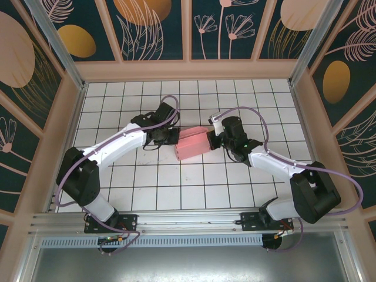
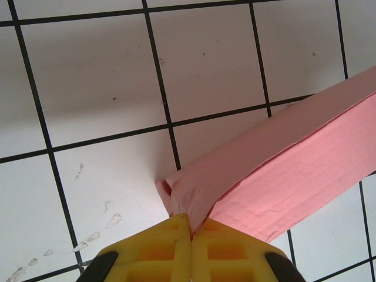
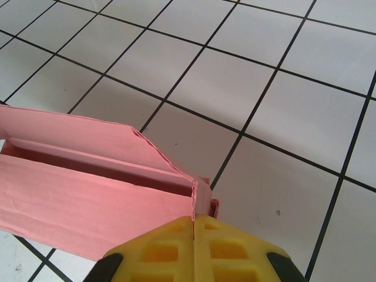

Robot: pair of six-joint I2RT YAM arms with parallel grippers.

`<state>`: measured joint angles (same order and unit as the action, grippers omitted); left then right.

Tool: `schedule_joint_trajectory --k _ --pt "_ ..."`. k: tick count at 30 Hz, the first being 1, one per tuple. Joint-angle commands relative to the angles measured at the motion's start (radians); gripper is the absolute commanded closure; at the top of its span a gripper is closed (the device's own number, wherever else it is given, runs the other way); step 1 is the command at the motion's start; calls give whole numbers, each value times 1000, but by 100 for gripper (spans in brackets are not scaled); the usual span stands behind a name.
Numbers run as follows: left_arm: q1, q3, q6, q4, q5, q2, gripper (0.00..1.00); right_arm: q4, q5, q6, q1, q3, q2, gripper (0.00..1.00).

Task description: Fold the paper box

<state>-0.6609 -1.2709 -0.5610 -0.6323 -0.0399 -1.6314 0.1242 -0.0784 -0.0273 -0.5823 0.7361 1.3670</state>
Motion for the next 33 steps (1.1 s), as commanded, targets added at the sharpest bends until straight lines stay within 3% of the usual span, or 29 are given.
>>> schedule_joint_trajectory --k 1,8,19,33 --pt "-3 -27 -37 -18 -19 -28 95 15 -15 -11 -11 -2 6 100" --pt "10 -45 -62 -11 -17 -29 99 35 -2 -20 -11 -25 -4 100" --pt "42 -77 -94 -7 -126 -25 98 47 6 -11 -8 -36 -25 100" --pt "50 -67 -146 2 -106 -61 97 57 2 4 -7 -42 -26 100"
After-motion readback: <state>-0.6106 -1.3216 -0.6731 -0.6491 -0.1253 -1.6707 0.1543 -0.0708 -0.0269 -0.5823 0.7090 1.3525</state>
